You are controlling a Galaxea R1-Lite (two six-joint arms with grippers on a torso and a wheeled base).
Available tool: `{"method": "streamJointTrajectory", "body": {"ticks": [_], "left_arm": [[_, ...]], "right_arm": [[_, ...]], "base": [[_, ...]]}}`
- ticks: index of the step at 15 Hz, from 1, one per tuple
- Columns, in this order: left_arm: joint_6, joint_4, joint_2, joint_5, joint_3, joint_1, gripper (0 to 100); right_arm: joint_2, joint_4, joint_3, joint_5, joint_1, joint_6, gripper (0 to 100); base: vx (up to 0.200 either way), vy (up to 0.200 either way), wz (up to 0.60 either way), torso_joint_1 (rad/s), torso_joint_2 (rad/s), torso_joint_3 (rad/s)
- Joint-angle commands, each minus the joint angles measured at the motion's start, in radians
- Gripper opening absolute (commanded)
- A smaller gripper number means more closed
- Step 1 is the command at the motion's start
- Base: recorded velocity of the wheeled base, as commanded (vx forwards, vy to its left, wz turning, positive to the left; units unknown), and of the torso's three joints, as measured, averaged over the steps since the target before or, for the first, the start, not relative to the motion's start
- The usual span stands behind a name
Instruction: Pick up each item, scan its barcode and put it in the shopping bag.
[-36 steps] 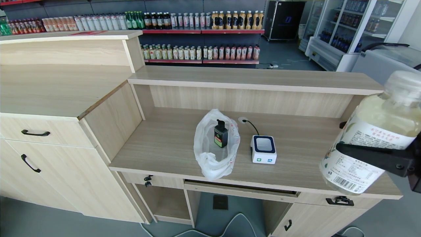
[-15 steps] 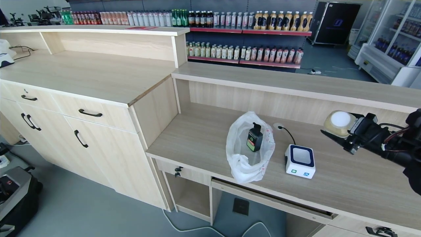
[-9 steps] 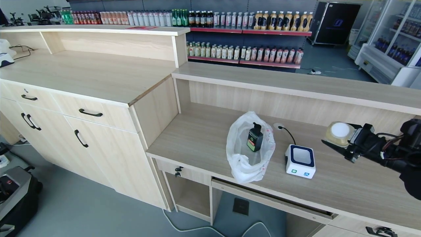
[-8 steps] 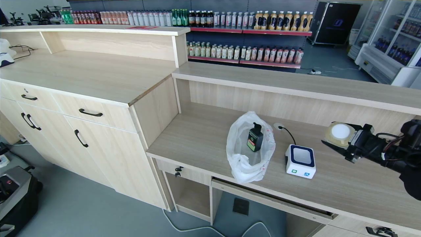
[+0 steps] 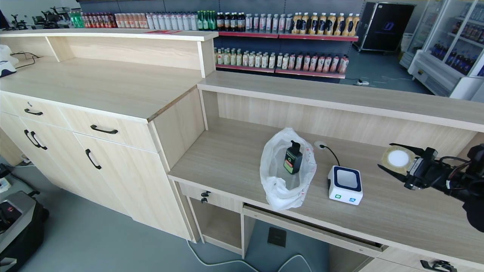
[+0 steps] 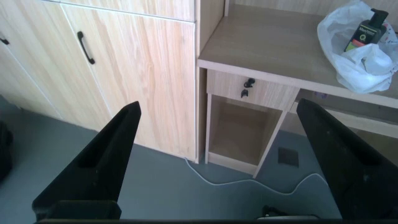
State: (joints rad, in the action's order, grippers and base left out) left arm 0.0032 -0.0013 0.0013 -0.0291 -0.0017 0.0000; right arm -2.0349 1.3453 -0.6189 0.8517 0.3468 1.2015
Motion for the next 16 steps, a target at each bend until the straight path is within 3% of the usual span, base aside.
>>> {"method": "streamJointTrajectory", "body": {"ticks": [1,16], "left_arm": [[0.000,0.000,0.000,0.000,0.000,0.000,100],[0.000,0.000,0.000,0.000,0.000,0.000,100]], "right_arm": [[-0.021,-0.002,-0.002,0.006,0.017,0.003,0],[-0.151,-0.002,-0.091,0.004,-0.009,0.020,0]], "base": [[0.000,0.000,0.00,0.000,0.00,0.000],[0.000,0.000,0.00,0.000,0.00,0.000]]}}
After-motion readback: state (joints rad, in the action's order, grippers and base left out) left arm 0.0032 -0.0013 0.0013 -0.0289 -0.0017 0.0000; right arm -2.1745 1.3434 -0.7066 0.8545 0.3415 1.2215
